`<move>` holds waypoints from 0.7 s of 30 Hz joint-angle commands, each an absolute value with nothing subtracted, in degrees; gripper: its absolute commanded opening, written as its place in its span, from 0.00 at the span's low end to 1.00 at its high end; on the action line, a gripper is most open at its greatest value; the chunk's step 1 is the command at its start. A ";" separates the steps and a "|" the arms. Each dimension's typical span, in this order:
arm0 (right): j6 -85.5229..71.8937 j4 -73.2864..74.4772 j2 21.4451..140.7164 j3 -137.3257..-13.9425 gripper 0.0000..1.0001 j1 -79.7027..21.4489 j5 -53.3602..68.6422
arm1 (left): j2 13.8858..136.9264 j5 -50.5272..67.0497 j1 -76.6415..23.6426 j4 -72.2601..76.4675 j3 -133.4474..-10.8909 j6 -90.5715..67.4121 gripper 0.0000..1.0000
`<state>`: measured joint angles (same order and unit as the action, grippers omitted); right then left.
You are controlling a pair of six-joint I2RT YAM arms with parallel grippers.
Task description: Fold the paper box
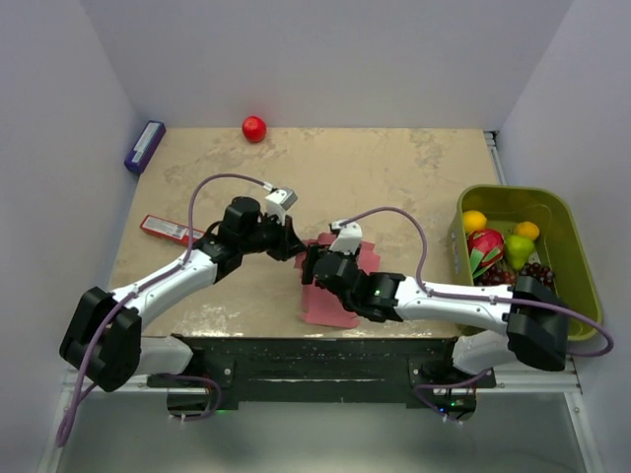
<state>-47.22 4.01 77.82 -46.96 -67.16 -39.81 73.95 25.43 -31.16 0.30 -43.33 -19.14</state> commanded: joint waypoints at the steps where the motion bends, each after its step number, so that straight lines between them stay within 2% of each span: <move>1: -43.42 0.97 82.61 -53.16 0.70 -67.85 -40.34 | 74.27 29.27 -29.54 3.60 -44.21 -22.59 0.00; 13: -45.96 5.89 90.61 -57.22 0.67 -69.79 -43.24 | 74.44 30.41 -28.30 4.31 -43.86 -23.29 0.00; 21: -46.84 7.65 90.09 -56.87 0.51 -69.43 -43.68 | 74.09 30.06 -28.30 3.96 -44.03 -22.50 0.00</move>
